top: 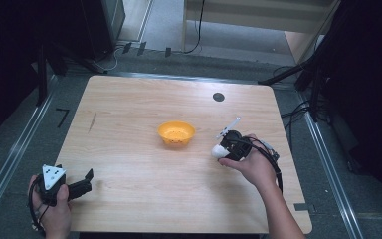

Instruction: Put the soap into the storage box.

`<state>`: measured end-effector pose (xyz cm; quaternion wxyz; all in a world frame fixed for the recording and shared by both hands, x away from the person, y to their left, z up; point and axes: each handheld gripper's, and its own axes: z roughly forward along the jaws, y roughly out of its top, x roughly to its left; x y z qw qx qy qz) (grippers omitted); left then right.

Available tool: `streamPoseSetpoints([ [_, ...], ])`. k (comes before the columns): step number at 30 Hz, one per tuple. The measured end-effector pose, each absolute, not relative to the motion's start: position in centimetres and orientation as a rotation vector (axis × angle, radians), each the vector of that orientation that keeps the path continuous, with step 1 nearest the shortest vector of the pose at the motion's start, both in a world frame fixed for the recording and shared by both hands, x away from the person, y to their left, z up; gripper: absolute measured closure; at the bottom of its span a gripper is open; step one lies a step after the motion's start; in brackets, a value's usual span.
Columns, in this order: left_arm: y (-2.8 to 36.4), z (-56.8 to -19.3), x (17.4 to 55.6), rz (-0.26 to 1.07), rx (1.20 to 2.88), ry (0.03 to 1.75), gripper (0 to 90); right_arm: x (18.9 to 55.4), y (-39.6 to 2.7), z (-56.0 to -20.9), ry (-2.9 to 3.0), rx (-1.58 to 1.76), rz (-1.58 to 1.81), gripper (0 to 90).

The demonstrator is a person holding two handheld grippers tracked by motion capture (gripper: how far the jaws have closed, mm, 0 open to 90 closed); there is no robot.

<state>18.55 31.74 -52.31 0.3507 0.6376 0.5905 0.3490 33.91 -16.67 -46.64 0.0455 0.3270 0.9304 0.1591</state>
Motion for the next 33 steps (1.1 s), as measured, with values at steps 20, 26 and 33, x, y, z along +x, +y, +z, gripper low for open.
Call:
streamPoseSetpoints([
  [20,31.8,-52.3,18.6,0.896,1.649,1.534,1.1,36.3,-13.4,-43.4,2.881,0.755,0.440,50.3],
  [26,31.8,-52.3,18.6,0.894,1.649,1.535,1.1,37.0,-12.7,-43.1,2.897,0.674,0.452,50.3],
  [33,31.8,-52.3,18.7,0.891,1.652,1.535,1.1,37.4,-11.9,-42.7,2.919,0.596,0.457,50.3],
])
